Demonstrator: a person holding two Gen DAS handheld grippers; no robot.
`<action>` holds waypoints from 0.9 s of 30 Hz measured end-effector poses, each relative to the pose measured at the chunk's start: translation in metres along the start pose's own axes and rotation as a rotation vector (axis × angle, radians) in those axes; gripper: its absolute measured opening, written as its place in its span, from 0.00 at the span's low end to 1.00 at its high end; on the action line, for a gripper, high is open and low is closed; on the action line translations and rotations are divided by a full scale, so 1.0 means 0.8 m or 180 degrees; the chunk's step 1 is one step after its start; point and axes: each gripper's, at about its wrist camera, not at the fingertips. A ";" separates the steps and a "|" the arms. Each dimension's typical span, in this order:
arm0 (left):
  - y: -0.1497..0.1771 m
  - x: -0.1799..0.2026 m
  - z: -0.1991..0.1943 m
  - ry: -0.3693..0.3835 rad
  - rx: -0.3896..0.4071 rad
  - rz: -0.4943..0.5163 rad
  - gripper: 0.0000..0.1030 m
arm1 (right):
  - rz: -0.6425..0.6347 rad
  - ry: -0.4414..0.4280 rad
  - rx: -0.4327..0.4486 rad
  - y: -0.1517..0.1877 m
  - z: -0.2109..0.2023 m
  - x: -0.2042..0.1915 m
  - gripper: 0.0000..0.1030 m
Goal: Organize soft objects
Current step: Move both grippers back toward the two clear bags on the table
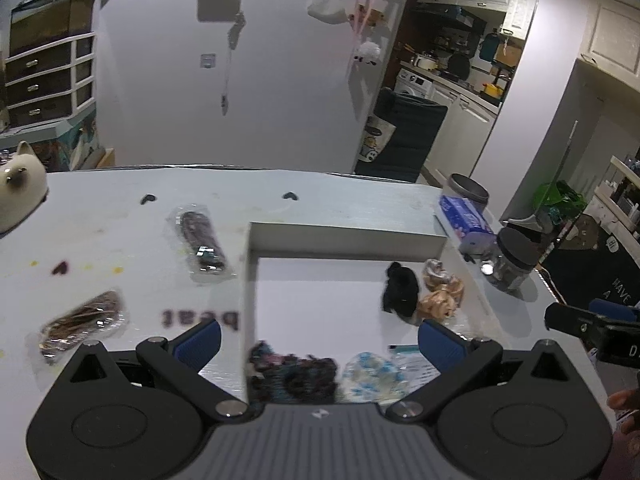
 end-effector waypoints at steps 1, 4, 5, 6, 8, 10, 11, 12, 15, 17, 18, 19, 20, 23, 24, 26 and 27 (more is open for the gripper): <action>-0.001 -0.007 -0.002 -0.0010 0.0008 -0.0001 1.00 | 0.0002 -0.0007 -0.0007 0.000 0.002 -0.006 1.00; -0.003 -0.034 -0.007 -0.0050 0.0037 -0.0003 1.00 | 0.0000 -0.0030 -0.0018 0.001 0.009 -0.028 1.00; -0.004 -0.043 -0.008 -0.0069 0.0046 -0.0002 1.00 | -0.0002 -0.0041 -0.0023 0.000 0.012 -0.036 1.00; -0.005 -0.051 -0.010 -0.0090 0.0060 0.0000 1.00 | -0.0005 -0.0049 -0.0028 0.000 0.014 -0.043 1.00; -0.008 -0.070 -0.013 -0.0120 0.0090 -0.0002 1.00 | -0.0024 -0.0073 -0.0035 -0.001 0.019 -0.059 1.00; -0.012 -0.091 -0.015 -0.0139 0.0119 -0.0018 1.00 | -0.0044 -0.0091 -0.0036 -0.003 0.025 -0.076 1.00; -0.014 -0.099 -0.016 -0.0151 0.0131 -0.0023 1.00 | -0.0048 -0.0098 -0.0035 -0.003 0.027 -0.085 1.00; -0.016 -0.109 -0.017 -0.0168 0.0146 -0.0025 1.00 | -0.0049 -0.0107 -0.0031 -0.005 0.031 -0.094 1.00; -0.019 -0.136 -0.018 -0.0219 0.0180 -0.0019 1.00 | -0.0071 -0.0123 -0.0030 -0.009 0.042 -0.120 1.00; -0.022 -0.155 -0.017 -0.0211 0.0197 -0.0025 1.00 | -0.0095 -0.0115 -0.0042 -0.012 0.050 -0.137 1.00; -0.023 -0.165 -0.017 -0.0199 0.0203 -0.0027 1.00 | -0.0105 -0.0130 -0.0054 -0.013 0.055 -0.146 1.00; -0.025 -0.175 -0.016 -0.0194 0.0205 -0.0025 1.00 | -0.0111 -0.0147 -0.0063 -0.015 0.060 -0.155 1.00; -0.026 -0.183 -0.015 -0.0194 0.0205 -0.0012 1.00 | -0.0118 -0.0160 -0.0069 -0.016 0.064 -0.162 1.00; -0.028 -0.210 -0.010 -0.0195 0.0206 0.0050 1.00 | -0.0156 -0.0182 -0.0072 -0.022 0.079 -0.188 1.00; -0.029 -0.219 -0.008 -0.0170 0.0211 0.0067 1.00 | -0.0168 -0.0189 -0.0070 -0.024 0.083 -0.195 1.00; -0.030 -0.237 -0.004 -0.0093 0.0219 0.0073 1.00 | -0.0187 -0.0224 -0.0066 -0.029 0.092 -0.210 1.00; -0.030 -0.245 -0.001 -0.0063 0.0214 0.0067 1.00 | -0.0189 -0.0240 -0.0061 -0.032 0.097 -0.218 1.00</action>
Point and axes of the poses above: each gripper's, at about its wrist camera, not at the fingertips, and z roughly the way its jaws point, x to its right, y to its underside, and after that the axes turned 7 degrees about -y, right-handed
